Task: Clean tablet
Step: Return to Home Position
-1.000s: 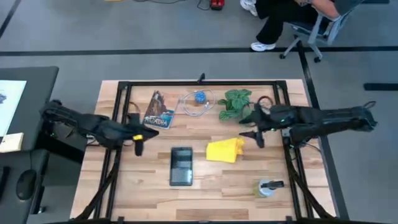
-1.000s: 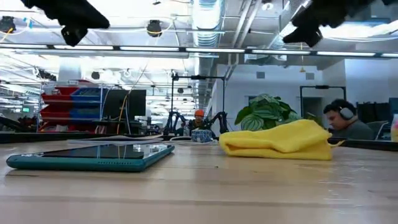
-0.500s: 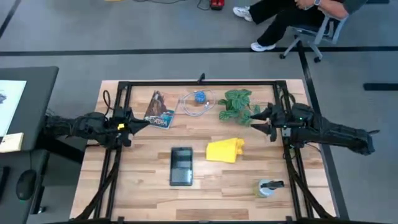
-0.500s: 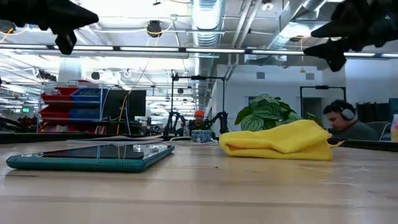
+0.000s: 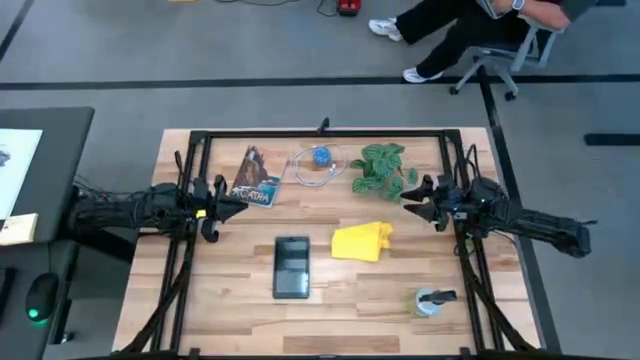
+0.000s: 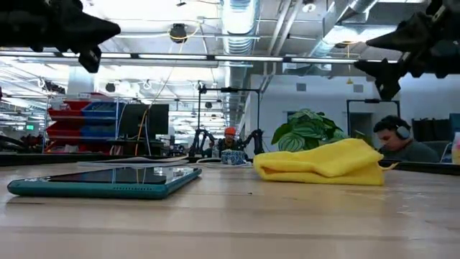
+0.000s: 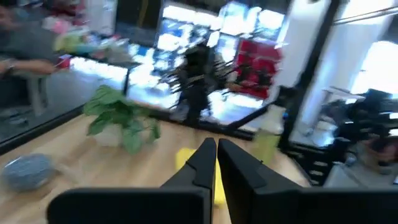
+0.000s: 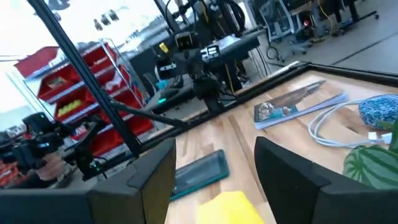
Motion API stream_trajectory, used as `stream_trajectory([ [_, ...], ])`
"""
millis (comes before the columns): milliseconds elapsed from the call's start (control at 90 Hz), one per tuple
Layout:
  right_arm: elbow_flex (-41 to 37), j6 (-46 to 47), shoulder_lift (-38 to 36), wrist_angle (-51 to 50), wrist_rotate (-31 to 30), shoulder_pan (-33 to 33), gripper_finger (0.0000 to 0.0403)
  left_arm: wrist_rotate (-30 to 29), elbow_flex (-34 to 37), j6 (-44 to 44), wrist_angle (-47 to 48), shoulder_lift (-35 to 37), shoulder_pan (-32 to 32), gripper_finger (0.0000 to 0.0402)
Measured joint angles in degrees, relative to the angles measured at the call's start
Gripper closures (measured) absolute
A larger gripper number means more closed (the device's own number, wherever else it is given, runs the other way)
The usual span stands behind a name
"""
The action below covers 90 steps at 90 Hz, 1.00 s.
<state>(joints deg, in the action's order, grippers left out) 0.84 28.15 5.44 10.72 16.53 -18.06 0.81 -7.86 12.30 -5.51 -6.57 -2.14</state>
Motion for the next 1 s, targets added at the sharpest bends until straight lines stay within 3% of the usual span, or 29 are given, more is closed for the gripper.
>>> stream_trajectory([
  [167, -0.4, -3.0, -0.5, 2.3, -4.2, 0.7, 0.0202, 0.5, 4.2, -2.2, -9.7, 0.0, -1.8, 0.0401],
  [300, -0.4, -7.2, -0.6, 2.6, -15.1, 3.3, 0.0202, 0.5, 7.1, -2.5, -15.1, -0.1, -3.9, 0.0402],
  [456, -0.4, -11.3, -0.6, -1.4, -25.7, 6.7, 0.0202, 0.6, 7.2, -4.0, -12.7, -0.1, -6.4, 0.0402],
  [611, -0.4, -11.6, -0.5, -8.0, -26.7, 7.6, 0.0202, -2.5, 7.3, -7.0, -8.4, -0.1, -7.6, 0.0402],
  [778, -0.4, -11.7, 0.3, -8.0, -26.5, 7.6, 0.0202, -6.2, 7.3, 0.6, 3.9, -0.1, -7.6, 0.0402],
  [1000, -0.4, -11.7, 0.2, -8.1, -26.4, 7.6, 0.0202, -5.5, 6.6, 1.9, 4.2, -2.3, -7.6, 0.0402],
])
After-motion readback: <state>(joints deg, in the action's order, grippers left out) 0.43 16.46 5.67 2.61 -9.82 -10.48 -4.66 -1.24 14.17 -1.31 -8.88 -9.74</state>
